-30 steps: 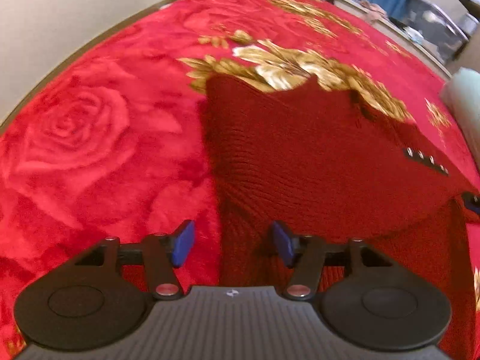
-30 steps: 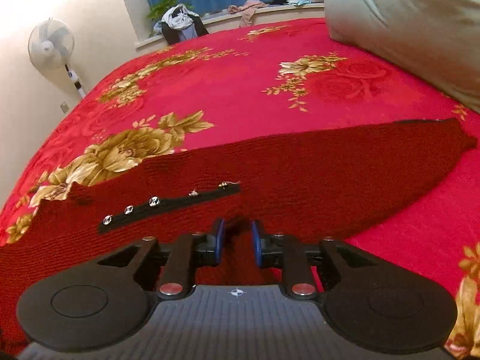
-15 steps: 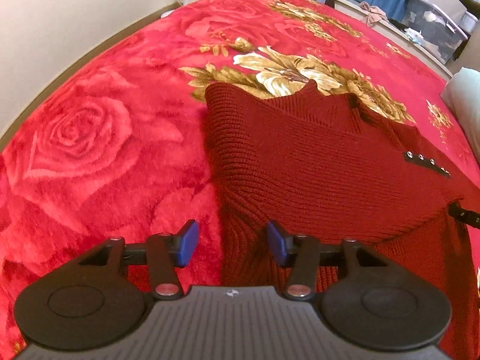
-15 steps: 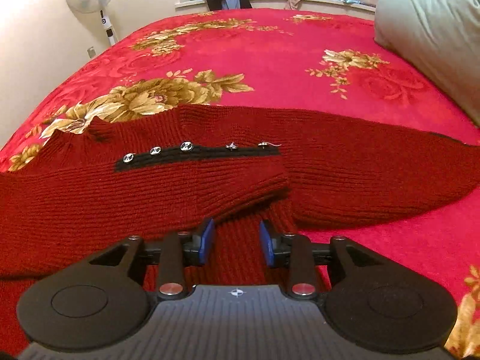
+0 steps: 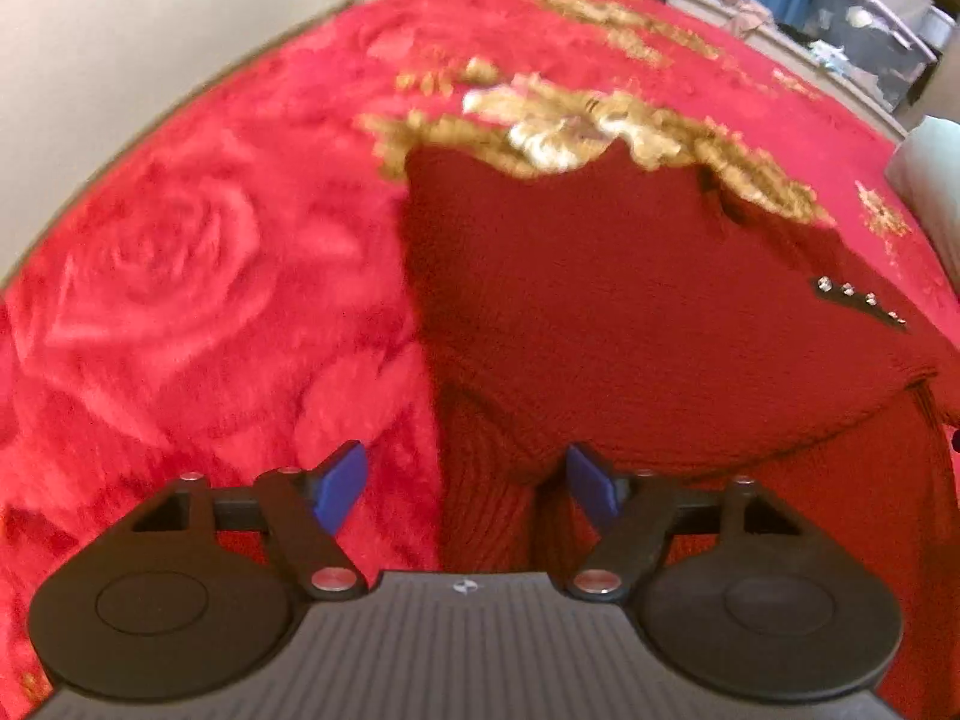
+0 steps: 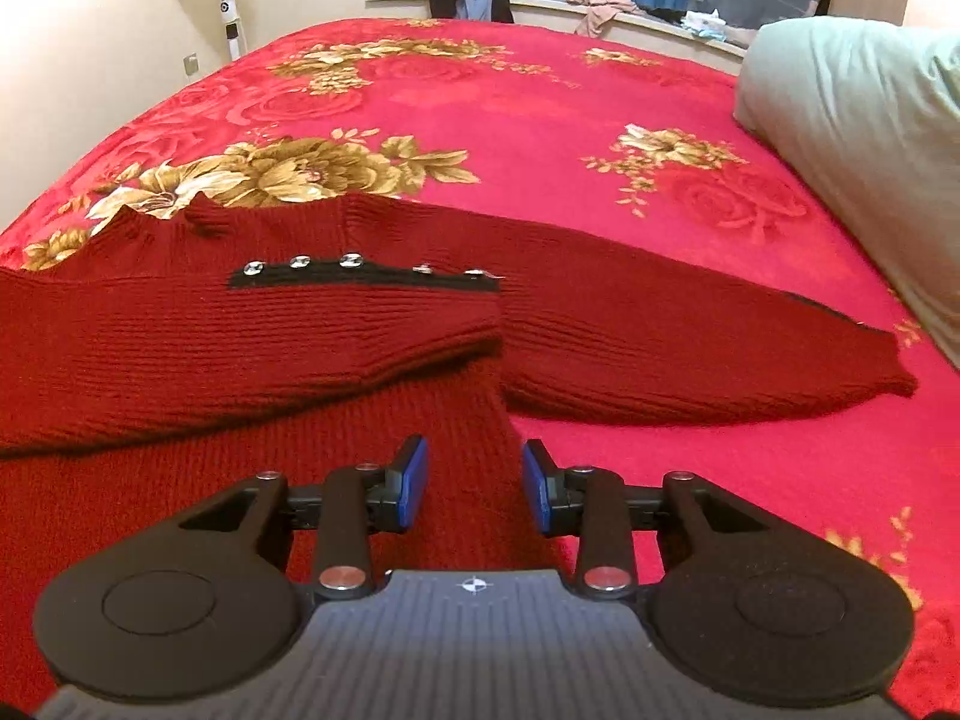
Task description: Fold small clothes
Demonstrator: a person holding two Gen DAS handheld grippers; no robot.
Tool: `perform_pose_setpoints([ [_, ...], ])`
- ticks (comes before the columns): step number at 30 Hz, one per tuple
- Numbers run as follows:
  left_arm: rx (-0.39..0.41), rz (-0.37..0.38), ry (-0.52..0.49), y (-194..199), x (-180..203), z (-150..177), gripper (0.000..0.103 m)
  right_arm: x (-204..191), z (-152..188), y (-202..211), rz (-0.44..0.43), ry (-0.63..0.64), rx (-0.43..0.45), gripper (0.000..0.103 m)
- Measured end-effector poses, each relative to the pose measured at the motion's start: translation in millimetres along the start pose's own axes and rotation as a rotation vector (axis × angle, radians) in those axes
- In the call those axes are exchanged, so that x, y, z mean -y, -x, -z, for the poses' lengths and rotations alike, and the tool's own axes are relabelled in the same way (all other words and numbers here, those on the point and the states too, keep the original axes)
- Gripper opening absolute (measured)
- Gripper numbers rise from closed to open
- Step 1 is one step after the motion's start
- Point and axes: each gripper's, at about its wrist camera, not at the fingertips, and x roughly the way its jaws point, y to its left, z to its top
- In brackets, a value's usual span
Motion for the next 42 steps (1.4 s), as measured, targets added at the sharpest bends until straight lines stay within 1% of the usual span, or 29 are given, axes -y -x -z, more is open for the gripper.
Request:
perform_pose_setpoints([
  [3, 0.069, -0.026, -0.064, 15, 11, -2, 0.079, 14, 2, 9, 0.015, 0.004, 0.005, 0.038],
  [6, 0.153, -0.007, -0.077, 30, 19, -5, 0.079, 31, 5, 16, 0.027, -0.002, 0.012, 0.038],
  [9, 0.266, 0.001, -0.083, 46, 27, -5, 0.079, 49, 8, 20, 0.041, -0.011, 0.016, 0.038],
  [11, 0.336, -0.011, -0.098, 54, 33, -4, 0.079, 62, 13, 21, 0.043, -0.029, 0.017, 0.039],
  [14, 0.381, -0.004, -0.120, 59, 43, -4, 0.080, 88, 23, 22, 0.032, -0.087, 0.022, 0.039],
  [16, 0.383, 0.007, -0.136, 58, 49, -3, 0.085, 107, 30, 24, 0.044, -0.142, 0.072, 0.039],
  [18, 0.369, 0.012, -0.153, 54, 53, -3, 0.085, 127, 36, 25, 0.038, -0.207, 0.130, 0.041],
  [20, 0.349, 0.006, -0.166, 50, 56, -2, 0.085, 145, 40, 19, 0.024, -0.266, 0.151, 0.043],
  [22, 0.321, 0.021, -0.177, 44, 54, -4, 0.085, 161, 41, 8, 0.007, -0.312, 0.142, 0.043],
  [24, 0.316, 0.025, -0.182, 42, 52, -6, 0.085, 176, 39, -6, 0.005, -0.365, 0.132, 0.045],
  [26, 0.320, 0.008, -0.195, 42, 52, -8, 0.085, 193, 36, -20, 0.009, -0.429, 0.128, 0.047],
  [28, 0.322, -0.003, -0.200, 40, 52, -10, 0.085, 205, 33, -32, 0.014, -0.491, 0.126, 0.048],
  [32, 0.297, -0.018, -0.191, 32, 51, -12, 0.085, 233, 27, -57, 0.014, -0.670, 0.154, 0.053],
  [35, 0.297, -0.012, -0.180, 30, 48, -16, 0.085, 250, 25, -78, 0.019, -0.789, 0.130, 0.053],
  [36, 0.299, -0.008, -0.175, 30, 48, -17, 0.085, 254, 25, -83, 0.028, -0.814, 0.124, 0.052],
  [38, 0.301, -0.003, -0.165, 31, 46, -18, 0.085, 257, 22, -88, 0.047, -0.840, 0.140, 0.048],
  [39, 0.302, -0.005, -0.159, 31, 45, -19, 0.085, 257, 19, -91, 0.063, -0.839, 0.141, 0.036],
  [41, 0.301, -0.012, -0.147, 30, 42, -21, 0.085, 256, 13, -94, 0.105, -0.824, 0.136, 0.014],
  [42, 0.300, -0.018, -0.138, 30, 40, -22, 0.085, 255, 9, -95, 0.120, -0.812, 0.134, 0.013],
])
